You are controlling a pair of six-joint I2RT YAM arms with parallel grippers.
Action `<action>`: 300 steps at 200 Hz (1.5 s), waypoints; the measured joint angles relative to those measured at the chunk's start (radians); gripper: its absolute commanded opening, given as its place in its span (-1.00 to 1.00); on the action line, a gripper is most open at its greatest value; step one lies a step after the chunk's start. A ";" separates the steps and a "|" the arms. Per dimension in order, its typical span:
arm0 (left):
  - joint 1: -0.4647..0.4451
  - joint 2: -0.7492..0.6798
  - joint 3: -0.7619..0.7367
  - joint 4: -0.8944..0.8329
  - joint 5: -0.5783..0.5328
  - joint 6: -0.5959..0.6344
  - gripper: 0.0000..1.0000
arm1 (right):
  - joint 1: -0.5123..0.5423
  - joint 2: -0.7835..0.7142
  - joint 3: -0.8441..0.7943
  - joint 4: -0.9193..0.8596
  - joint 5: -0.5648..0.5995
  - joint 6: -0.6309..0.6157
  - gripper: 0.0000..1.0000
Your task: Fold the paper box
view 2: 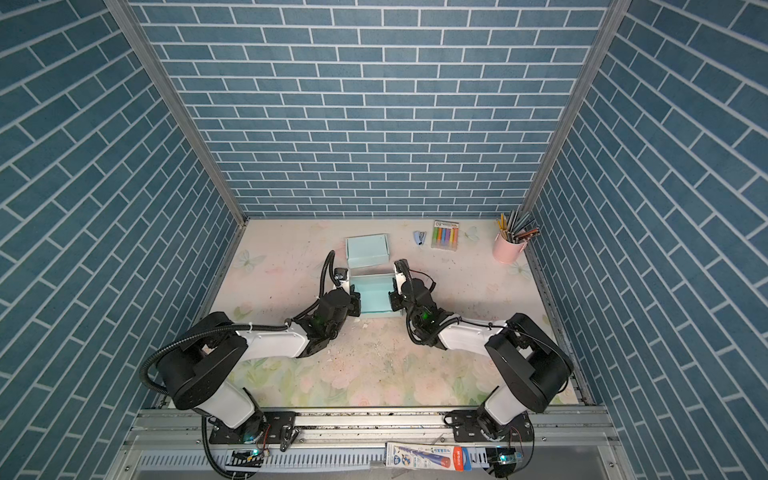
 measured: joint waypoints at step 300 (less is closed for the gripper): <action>-0.074 0.163 -0.104 0.414 -0.022 0.012 -1.00 | 0.011 -0.135 -0.209 0.055 -0.056 0.100 -0.23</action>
